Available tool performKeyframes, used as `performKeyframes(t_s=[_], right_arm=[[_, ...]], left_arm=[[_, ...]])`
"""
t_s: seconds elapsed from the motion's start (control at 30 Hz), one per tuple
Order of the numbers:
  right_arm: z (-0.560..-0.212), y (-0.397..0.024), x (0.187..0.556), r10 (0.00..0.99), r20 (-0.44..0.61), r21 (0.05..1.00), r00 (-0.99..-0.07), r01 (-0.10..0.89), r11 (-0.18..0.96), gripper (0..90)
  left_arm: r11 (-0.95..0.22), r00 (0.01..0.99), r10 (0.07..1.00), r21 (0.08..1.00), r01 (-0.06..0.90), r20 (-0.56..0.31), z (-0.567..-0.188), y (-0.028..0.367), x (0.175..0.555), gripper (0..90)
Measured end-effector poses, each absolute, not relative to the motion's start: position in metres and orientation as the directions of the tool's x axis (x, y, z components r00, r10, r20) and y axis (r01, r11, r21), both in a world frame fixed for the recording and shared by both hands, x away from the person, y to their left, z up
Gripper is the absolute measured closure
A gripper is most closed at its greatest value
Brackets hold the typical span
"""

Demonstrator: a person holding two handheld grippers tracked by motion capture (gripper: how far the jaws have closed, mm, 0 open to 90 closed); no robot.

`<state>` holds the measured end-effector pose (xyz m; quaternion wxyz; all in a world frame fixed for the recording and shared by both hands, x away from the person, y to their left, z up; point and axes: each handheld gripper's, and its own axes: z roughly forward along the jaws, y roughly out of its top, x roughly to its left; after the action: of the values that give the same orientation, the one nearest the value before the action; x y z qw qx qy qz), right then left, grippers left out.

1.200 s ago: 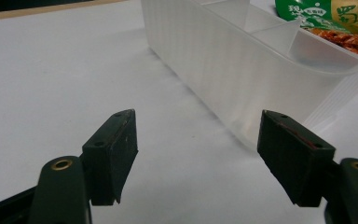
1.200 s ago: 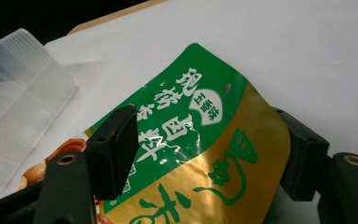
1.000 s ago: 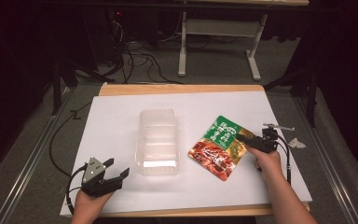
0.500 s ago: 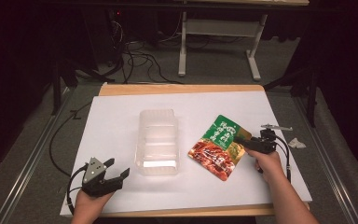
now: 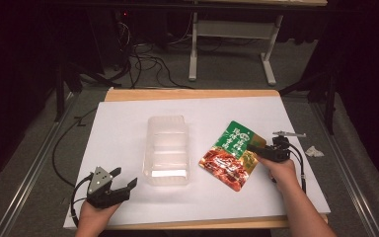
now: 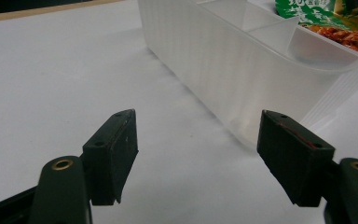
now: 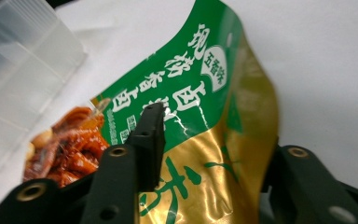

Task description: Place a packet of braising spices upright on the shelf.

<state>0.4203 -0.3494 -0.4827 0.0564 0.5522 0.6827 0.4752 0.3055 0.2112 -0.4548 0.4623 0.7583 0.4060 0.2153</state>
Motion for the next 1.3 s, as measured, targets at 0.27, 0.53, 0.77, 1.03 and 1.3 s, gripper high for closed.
performKeyframes(t_s=[0.27, 0.53, 0.77, 1.03, 1.3], right_arm=[[-0.479, -0.352, 0.416, 0.844, 0.403, 0.737, -0.353, 0.672, -0.071, 90.0], [-0.464, -0.351, 0.403, 0.838, 0.356, 0.802, -0.413, 0.596, -0.047, 90.0], [-0.437, -0.343, 0.38, 0.829, 0.299, 0.881, -0.472, 0.471, -0.049, 90.0], [-0.415, -0.334, 0.359, 0.809, 0.256, 0.924, -0.529, 0.38, -0.044, 90.0], [-0.401, -0.321, 0.346, 0.794, 0.202, 0.948, -0.573, 0.32, -0.01, 90.0]], left_arm=[[-0.248, 0.581, 0.813, 0.874, 0.417, -0.046, -0.455, 0.211, 0.306, 29.3], [-0.243, 0.576, 0.816, 0.877, 0.414, -0.046, -0.455, 0.212, 0.306, 29.3], [-0.242, 0.576, 0.816, 0.878, 0.413, -0.046, -0.454, 0.212, 0.307, 29.3], [-0.225, 0.57, 0.82, 0.885, 0.409, -0.055, -0.453, 0.216, 0.305, 29.4], [-0.232, 0.573, 0.818, 0.886, 0.401, -0.045, -0.451, 0.217, 0.305, 29.5]])
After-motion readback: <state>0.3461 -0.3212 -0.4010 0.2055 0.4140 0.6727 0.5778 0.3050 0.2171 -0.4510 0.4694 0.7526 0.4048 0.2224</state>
